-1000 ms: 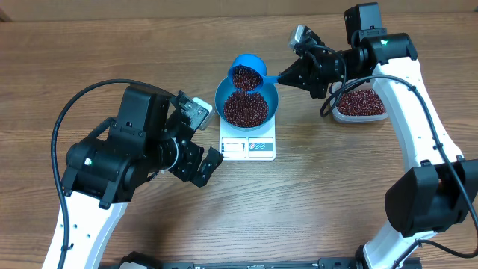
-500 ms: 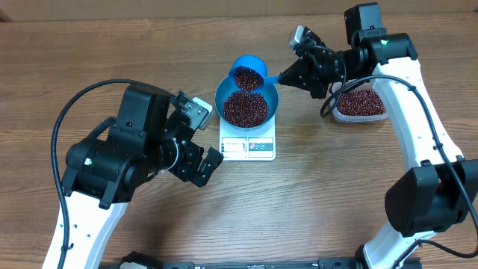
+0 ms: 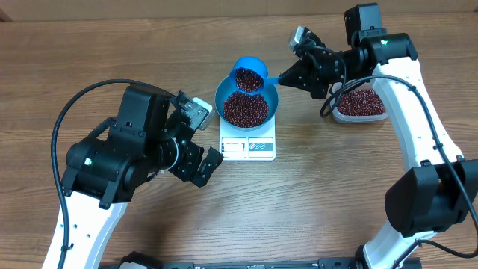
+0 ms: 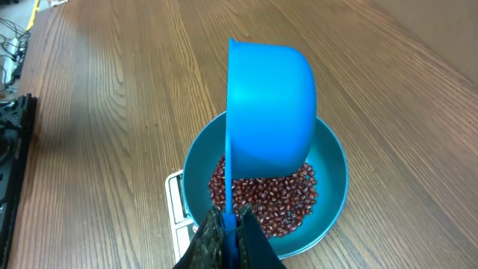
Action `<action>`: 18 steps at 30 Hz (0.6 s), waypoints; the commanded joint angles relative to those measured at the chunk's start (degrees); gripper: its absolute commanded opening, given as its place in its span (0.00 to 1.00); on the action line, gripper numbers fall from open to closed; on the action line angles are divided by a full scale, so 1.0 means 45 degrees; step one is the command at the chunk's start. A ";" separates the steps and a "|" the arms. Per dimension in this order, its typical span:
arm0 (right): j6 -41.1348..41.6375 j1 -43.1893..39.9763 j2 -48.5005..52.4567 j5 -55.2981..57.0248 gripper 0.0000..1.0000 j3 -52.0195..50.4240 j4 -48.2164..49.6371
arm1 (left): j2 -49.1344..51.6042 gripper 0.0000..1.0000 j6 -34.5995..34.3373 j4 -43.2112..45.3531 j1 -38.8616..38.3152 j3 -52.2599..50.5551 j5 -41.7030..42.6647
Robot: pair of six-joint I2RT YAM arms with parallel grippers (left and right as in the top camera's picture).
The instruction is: Scoop item into bowl and weigh 150g on scale
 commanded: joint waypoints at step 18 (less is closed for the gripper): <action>-0.1073 0.0000 -0.0131 0.0092 0.04 0.0355 0.0466 | 0.0053 0.99 0.0282 0.0010 -0.0083 0.0039 -0.0087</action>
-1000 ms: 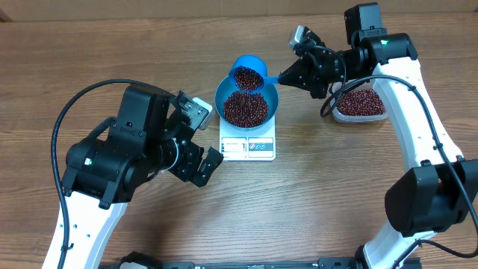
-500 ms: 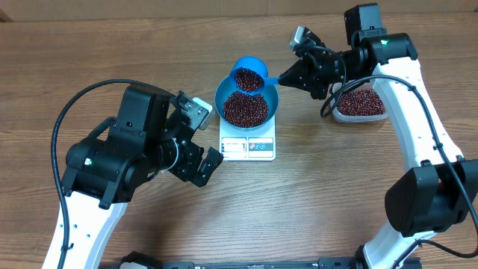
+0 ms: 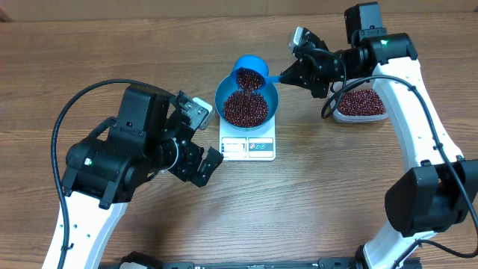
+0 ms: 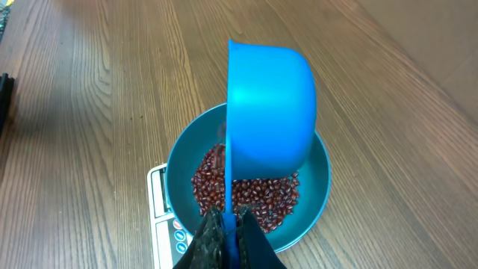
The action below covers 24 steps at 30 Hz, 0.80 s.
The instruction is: Scoop item into bowl and weigh 150g on scale
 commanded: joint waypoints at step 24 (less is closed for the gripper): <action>-0.0204 0.0000 -0.0131 -0.0243 0.04 0.0355 0.0073 | 0.0053 1.00 0.0282 0.0010 -0.0083 0.0039 -0.0087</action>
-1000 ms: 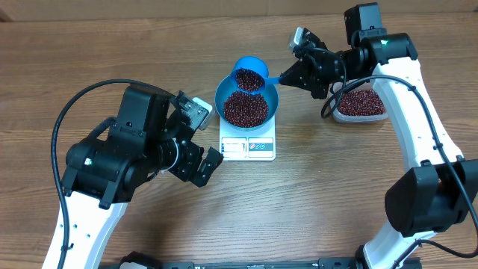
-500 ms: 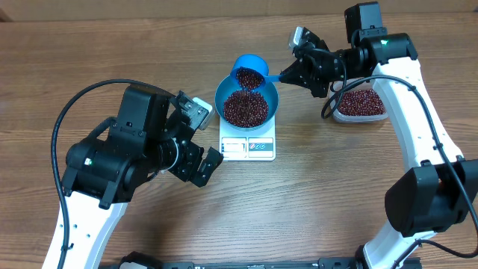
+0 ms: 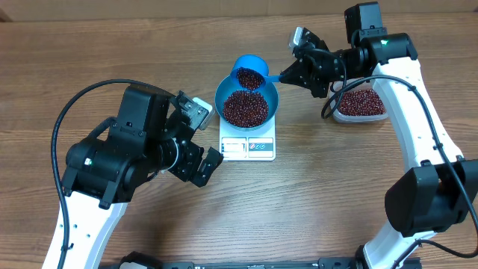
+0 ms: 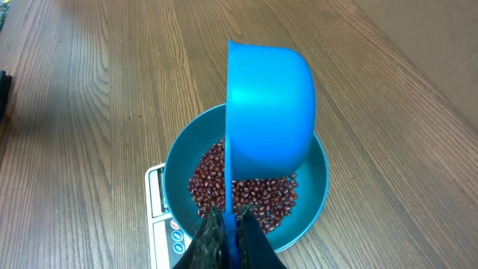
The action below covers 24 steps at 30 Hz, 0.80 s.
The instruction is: Scoop item into bowl and weigh 150g on scale
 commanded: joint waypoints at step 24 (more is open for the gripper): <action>-0.0777 0.0000 -0.0131 -0.0243 0.04 0.0355 0.0005 | 0.0053 1.00 0.0277 0.0010 -0.0083 0.0039 -0.0087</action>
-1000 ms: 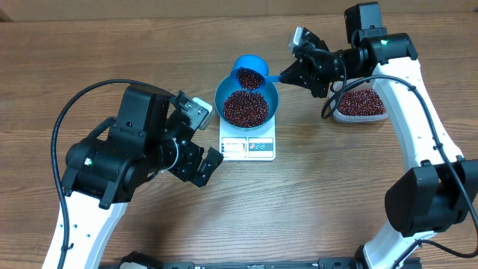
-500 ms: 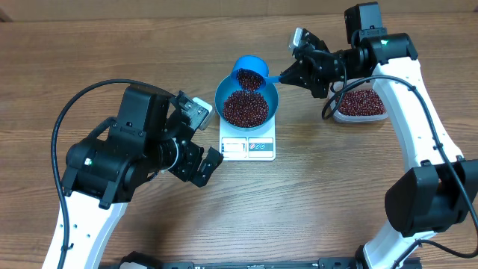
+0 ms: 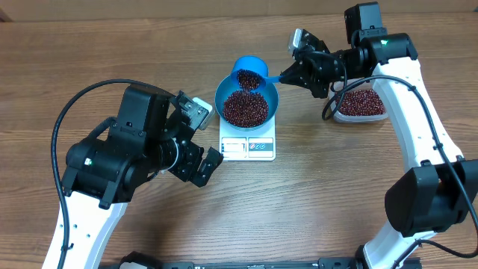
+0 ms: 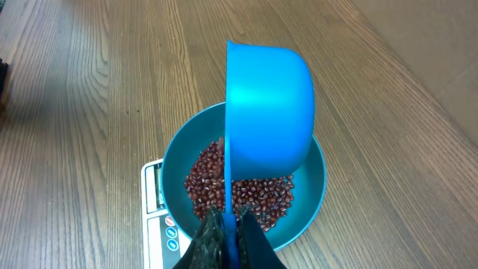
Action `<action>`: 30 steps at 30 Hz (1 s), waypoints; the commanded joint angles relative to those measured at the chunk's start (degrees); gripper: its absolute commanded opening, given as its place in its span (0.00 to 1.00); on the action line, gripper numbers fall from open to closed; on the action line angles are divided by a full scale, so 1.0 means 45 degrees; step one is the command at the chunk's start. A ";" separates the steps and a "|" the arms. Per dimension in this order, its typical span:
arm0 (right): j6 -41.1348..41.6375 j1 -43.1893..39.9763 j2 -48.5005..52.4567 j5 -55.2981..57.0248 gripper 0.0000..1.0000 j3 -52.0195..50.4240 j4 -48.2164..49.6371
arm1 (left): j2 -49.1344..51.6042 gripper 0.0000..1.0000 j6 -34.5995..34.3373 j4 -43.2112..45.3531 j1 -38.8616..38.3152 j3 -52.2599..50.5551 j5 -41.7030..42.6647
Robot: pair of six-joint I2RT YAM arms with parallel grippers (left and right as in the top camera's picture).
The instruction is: Scoop item into bowl and weigh 150g on scale
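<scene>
A teal bowl [image 3: 272, 97] of red beans [image 3: 245, 108] stands on the white scale [image 3: 248, 147] at the table's middle. Over its far rim hangs a blue scoop [image 3: 249, 75], tipped on its side with beans still in it. My right gripper [image 3: 293, 75] is shut on the scoop's handle; in the right wrist view the scoop [image 4: 269, 104] fills the centre above the bowl [image 4: 314, 179], my gripper [image 4: 231, 232] at the bottom. My left gripper [image 3: 200, 166] hovers left of the scale, fingers apart, holding nothing.
A clear tub of red beans [image 3: 360, 104] sits at the right, under my right arm. The scale's display and buttons [image 3: 259, 146] face the near edge.
The scoop has shifted very slightly over the bowl; the bowl sits a touch further left in the right wrist view. The left arm has not moved.
At every earlier moment my right gripper held the tilted scoop over the bowl's far rim with beans in both. The scoop has stayed there, shifting only slightly from moment to moment. My left arm stayed still beside the scale.
</scene>
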 commanded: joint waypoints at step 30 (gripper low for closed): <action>-0.0393 0.0000 -0.0131 -0.0233 0.04 0.0355 -0.0019 | 0.0053 1.00 0.0277 0.0010 -0.0087 0.0039 -0.0087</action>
